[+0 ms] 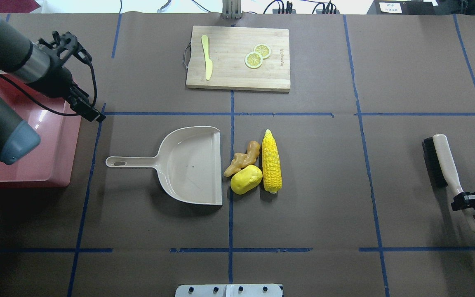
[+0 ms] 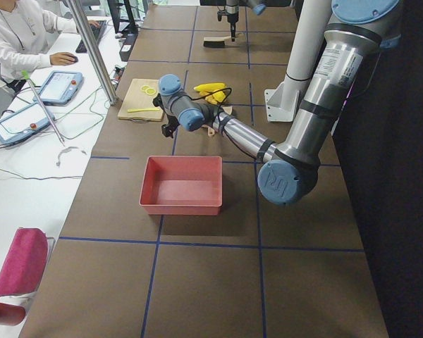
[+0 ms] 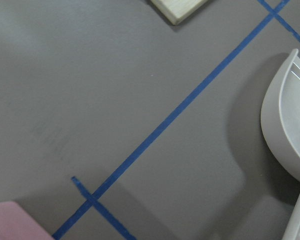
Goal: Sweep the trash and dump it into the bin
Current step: 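Move the left gripper to the dustpan handle while the right grasps the brush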
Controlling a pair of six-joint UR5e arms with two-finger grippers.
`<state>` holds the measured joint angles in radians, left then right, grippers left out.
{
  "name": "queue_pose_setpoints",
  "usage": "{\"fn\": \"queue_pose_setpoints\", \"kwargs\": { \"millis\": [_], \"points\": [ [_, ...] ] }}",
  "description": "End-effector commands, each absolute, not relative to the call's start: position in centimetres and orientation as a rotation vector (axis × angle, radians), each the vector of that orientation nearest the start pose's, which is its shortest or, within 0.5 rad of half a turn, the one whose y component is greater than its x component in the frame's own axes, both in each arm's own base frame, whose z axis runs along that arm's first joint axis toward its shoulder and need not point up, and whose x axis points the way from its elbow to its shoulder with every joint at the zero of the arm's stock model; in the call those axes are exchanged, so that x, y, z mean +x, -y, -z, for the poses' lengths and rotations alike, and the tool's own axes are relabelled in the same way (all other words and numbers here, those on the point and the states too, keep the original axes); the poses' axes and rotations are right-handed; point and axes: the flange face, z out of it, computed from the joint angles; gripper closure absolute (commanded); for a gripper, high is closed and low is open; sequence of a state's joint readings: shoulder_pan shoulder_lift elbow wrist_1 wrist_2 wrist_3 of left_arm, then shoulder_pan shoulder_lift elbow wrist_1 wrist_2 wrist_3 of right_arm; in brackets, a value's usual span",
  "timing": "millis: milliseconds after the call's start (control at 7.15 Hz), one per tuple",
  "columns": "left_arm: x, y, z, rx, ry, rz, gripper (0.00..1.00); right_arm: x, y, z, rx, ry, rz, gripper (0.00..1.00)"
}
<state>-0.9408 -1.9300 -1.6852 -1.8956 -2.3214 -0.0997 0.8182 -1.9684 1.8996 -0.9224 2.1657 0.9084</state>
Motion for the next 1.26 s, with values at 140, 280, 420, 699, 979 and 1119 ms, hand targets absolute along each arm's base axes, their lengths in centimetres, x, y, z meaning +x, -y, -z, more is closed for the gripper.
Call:
{"fn": "queue_pose_setpoints", "kwargs": {
  "millis": [140, 280, 420, 699, 979, 1119],
  "points": [
    [34.7, 51.6, -33.5, 0.647, -0.907, -1.100, 0.00, -19.2, 31.6, -55.9, 0.028, 0.880, 0.058, 1.00],
    [36.3, 49.0, -31.4, 0.693, -0.914, -1.171, 0.00, -20.4, 33.0, -53.5, 0.064, 0.917, 0.067, 1.00],
    [38.8, 46.8, -30.9, 0.728, -0.855, -1.207, 0.00, -22.0, 34.5, -51.1, 0.087, 0.951, 0.061, 1.00],
    [41.7, 44.7, -31.3, 0.732, -0.817, -1.250, 0.01, -25.0, 37.7, -45.1, 0.083, 0.948, 0.059, 1.00],
    [42.8, 43.5, -32.8, 0.696, -0.805, -1.267, 0.02, -26.5, 38.6, -43.1, 0.094, 0.929, 0.058, 1.00],
    [43.0, 43.1, -33.4, 0.684, -0.805, -1.273, 0.03, -28.1, 38.6, -42.7, 0.108, 0.916, 0.068, 1.00]
  ]
}}
